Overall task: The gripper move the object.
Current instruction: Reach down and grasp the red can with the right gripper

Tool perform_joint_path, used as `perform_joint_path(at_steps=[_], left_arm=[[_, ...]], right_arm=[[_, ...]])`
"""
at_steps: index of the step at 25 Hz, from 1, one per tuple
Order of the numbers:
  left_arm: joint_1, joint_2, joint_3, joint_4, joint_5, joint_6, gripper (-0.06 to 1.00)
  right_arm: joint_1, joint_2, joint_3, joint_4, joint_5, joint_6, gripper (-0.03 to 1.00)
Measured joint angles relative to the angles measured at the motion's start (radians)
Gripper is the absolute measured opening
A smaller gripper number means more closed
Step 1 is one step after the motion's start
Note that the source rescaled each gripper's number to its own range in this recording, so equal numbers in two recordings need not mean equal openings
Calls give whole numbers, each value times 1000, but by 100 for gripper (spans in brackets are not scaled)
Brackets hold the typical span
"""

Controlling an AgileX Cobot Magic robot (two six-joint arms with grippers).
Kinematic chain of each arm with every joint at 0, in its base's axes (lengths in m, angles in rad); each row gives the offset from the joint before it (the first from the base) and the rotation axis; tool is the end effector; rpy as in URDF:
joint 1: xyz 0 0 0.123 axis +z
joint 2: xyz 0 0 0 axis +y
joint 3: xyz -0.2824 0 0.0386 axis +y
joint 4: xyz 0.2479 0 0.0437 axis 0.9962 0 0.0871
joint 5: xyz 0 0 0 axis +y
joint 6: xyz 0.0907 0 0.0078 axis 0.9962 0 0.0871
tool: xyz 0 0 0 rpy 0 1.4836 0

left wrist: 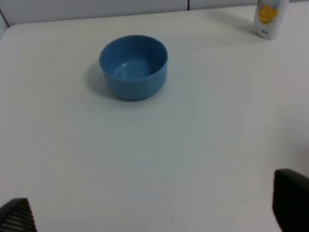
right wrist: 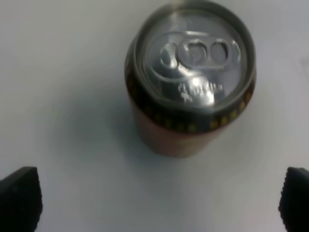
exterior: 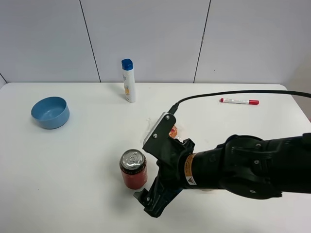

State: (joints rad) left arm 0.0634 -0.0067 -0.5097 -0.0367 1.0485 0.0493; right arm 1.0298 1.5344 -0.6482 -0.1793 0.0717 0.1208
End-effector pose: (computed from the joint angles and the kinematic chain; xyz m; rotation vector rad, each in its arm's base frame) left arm -0.0064 -0.0033 0.2809 -0.0124 2.0152 0.0280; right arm 0.1439 0.2373 0.1726 -1.2809 2.1293 0.4104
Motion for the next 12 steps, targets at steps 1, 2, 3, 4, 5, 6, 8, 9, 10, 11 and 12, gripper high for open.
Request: perform_joint_path(at_steps=[1, 2, 3, 4, 5, 6, 8, 9, 10, 11, 12], left_arm=[[0, 0, 0, 0, 0, 0, 100], [0, 0, 0, 0, 0, 0, 100], [0, 0, 0, 0, 0, 0, 100], [0, 0, 0, 0, 0, 0, 100], [0, 0, 0, 0, 0, 0, 100], [0, 0, 0, 0, 0, 0, 100], [0, 0, 0, 0, 0, -1, 100], [0, 0, 0, 0, 0, -1, 100], [0, 0, 0, 0, 0, -1, 100], [0, 0, 0, 0, 0, -1, 100], [0, 0, 0, 0, 0, -1, 100]], right_arm=[[0, 13, -17, 0, 0, 0, 100], [0, 24, -35, 0, 1, 0, 100], [0, 37, -50, 0, 2, 0, 100], [0, 51, -67, 0, 3, 0, 100], [0, 65, -84, 0, 5, 0, 100], [0, 78, -99, 0, 8, 0, 100], [0, 109, -123, 0, 15, 0, 100], [0, 124, -136, 0, 21, 0, 100], [0, 135, -146, 0, 27, 0, 100], [0, 149, -158, 0, 30, 0, 100], [0, 161, -171, 0, 31, 0, 100]])
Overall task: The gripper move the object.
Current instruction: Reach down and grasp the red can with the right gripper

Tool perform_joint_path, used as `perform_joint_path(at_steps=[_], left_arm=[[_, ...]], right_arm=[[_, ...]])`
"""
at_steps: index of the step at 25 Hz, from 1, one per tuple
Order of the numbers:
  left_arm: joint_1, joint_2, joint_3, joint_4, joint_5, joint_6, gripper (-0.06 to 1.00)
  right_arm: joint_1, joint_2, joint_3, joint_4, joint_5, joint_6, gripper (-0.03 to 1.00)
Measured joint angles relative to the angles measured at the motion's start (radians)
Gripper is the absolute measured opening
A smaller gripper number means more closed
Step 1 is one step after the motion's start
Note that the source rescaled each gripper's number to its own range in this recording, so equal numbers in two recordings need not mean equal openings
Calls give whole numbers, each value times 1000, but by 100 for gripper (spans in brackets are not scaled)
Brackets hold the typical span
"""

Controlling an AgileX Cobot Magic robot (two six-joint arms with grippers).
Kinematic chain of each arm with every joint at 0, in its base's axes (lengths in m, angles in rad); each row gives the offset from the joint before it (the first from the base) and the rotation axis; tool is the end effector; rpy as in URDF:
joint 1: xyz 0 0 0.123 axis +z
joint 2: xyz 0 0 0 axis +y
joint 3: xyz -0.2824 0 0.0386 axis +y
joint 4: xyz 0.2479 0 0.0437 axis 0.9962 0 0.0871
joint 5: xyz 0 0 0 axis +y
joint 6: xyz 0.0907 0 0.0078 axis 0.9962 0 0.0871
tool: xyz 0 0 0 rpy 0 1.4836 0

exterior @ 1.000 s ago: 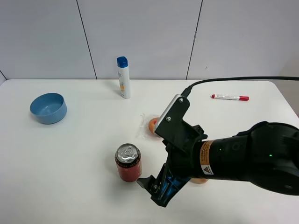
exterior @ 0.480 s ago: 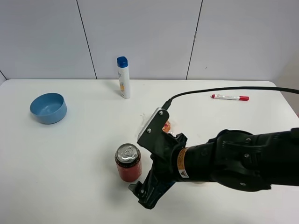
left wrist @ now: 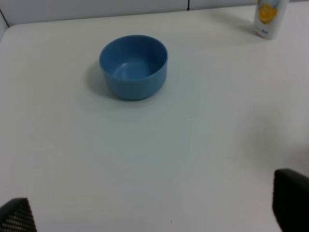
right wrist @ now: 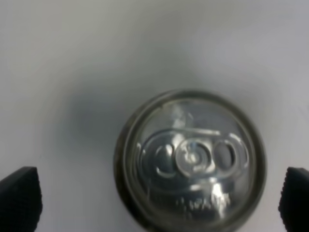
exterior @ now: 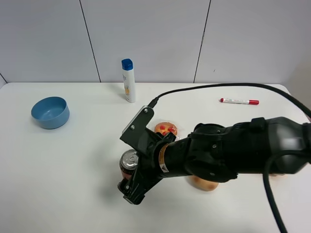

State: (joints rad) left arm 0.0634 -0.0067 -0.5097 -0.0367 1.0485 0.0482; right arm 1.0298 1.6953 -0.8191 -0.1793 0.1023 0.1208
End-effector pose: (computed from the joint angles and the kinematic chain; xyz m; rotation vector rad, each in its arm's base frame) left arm -0.0064 -0.0033 0.2809 -0.0135 2.0152 0.0273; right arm 0.1677 0.2759 0.1651 -1.2878 2.1461 0.3942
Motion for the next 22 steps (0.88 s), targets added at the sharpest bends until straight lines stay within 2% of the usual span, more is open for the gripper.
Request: perform_joint_path(at_steps=[11, 22], left_arm=[[0, 0, 0, 0, 0, 1, 100], [0, 0, 0, 0, 0, 1, 100]], right_arm=[[0, 80, -39, 11, 22, 3, 100], [0, 131, -49, 32, -15, 3, 100]])
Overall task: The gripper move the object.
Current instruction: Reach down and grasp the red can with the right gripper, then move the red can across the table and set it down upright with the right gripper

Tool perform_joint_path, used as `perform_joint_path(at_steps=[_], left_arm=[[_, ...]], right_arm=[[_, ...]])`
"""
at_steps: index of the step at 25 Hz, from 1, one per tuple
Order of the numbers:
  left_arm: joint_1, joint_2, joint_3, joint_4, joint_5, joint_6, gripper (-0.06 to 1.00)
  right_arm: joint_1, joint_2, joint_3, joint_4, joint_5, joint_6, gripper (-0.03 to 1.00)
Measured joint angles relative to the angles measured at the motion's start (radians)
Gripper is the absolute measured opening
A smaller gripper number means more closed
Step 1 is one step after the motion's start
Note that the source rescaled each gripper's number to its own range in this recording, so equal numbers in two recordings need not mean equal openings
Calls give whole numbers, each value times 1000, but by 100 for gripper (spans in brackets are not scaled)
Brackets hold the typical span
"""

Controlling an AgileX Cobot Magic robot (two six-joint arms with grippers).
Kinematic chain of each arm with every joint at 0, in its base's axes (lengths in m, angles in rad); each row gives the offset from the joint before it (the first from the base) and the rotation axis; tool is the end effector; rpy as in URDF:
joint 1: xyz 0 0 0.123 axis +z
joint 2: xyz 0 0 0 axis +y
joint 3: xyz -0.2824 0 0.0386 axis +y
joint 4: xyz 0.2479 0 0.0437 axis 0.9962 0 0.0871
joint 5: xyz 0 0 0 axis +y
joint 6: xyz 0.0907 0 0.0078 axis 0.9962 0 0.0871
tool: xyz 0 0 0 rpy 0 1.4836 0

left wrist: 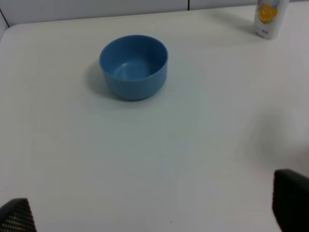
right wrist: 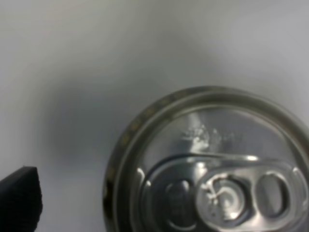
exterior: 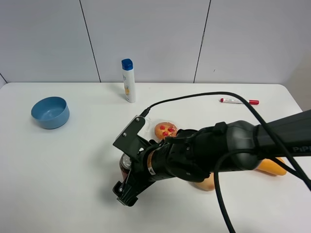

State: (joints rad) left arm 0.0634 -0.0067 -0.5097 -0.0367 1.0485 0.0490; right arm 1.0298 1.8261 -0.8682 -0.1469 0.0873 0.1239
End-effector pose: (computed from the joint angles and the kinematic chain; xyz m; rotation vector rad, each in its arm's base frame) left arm -0.0064 -0.0033 0.2809 -0.0127 2.0152 0.0278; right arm 0.1758 0.2903 0.1344 -1.2872 2.2270 0.3790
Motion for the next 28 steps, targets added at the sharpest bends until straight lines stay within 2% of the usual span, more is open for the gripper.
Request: perform_joint_path(at_steps=[2, 4, 5, 7, 8, 11, 12, 25, 28], left_arm=[[0, 0, 0, 0, 0, -1, 100], [0, 0, 0, 0, 0, -1, 100], [0, 0, 0, 0, 0, -1, 100], [0, 0, 0, 0, 0, -1, 100], [0, 0, 0, 0, 0, -1, 100], [0, 0, 0, 0, 0, -1, 100], [0, 0, 0, 0, 0, -1, 100], [0, 0, 0, 0, 0, -1, 100], [0, 0, 0, 0, 0, -1, 100]], right_arm=[[-2, 3, -5, 1, -2, 0, 99], [-3, 5, -6, 1, -3, 0, 91], [-3, 6, -6, 1, -3, 0, 84], [-3, 11, -6, 1, -3, 0, 67], [-5, 11, -6, 1, -3, 0, 55], [-6, 12, -6, 1, -5, 0, 10], [-6, 12, -6, 1, -5, 0, 0], [-6, 10, -6, 3, -5, 0, 1], [-6, -11, -6, 4, 22, 0, 1]])
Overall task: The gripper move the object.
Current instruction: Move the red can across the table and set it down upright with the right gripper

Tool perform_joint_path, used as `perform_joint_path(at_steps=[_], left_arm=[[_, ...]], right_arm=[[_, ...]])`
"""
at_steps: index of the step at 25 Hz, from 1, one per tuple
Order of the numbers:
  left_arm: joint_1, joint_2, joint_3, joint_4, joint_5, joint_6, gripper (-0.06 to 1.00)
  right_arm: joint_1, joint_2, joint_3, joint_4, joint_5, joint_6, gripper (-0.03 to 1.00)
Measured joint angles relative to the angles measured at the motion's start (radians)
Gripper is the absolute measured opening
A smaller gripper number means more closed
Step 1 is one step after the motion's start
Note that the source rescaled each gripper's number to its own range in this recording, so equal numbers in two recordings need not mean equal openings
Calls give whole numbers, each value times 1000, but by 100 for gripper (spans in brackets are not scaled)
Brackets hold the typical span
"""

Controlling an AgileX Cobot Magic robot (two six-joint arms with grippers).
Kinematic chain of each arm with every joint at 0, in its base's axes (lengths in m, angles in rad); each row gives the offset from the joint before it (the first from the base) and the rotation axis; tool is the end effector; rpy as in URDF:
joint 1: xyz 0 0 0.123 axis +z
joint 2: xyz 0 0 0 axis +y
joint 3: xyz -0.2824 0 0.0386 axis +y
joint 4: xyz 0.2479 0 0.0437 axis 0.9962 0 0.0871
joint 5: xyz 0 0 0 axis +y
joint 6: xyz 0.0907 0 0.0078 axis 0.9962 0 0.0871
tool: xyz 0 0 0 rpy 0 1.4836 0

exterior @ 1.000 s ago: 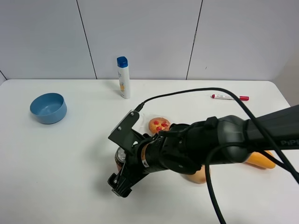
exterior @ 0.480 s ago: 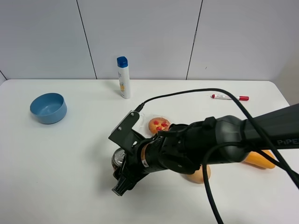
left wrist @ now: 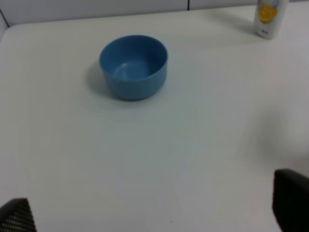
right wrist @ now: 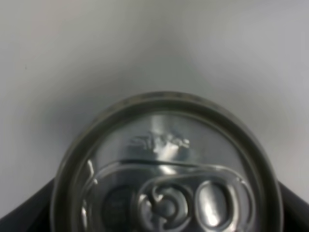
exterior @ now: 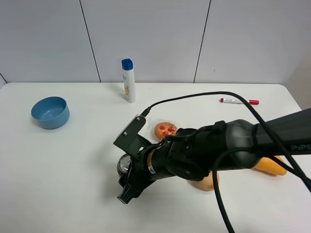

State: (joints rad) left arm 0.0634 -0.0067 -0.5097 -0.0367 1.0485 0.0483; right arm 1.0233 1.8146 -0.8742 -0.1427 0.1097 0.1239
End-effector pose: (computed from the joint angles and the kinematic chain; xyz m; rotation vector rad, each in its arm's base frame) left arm -0.0064 -0.0033 0.2809 -0.0134 2.0152 0.0274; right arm 0.1777 0.2887 0.1385 -1.2757 2.2376 0.3724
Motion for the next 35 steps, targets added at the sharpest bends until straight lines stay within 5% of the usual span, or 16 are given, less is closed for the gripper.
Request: perform_joint_path(at_steps=[17, 35], left_arm=[[0, 0, 0, 0, 0, 0, 100], [0, 0, 0, 0, 0, 0, 100]], right_arm=[[-10, -263, 0, 6, 127, 0, 1], [-351, -320, -80, -63, 289, 1, 1]])
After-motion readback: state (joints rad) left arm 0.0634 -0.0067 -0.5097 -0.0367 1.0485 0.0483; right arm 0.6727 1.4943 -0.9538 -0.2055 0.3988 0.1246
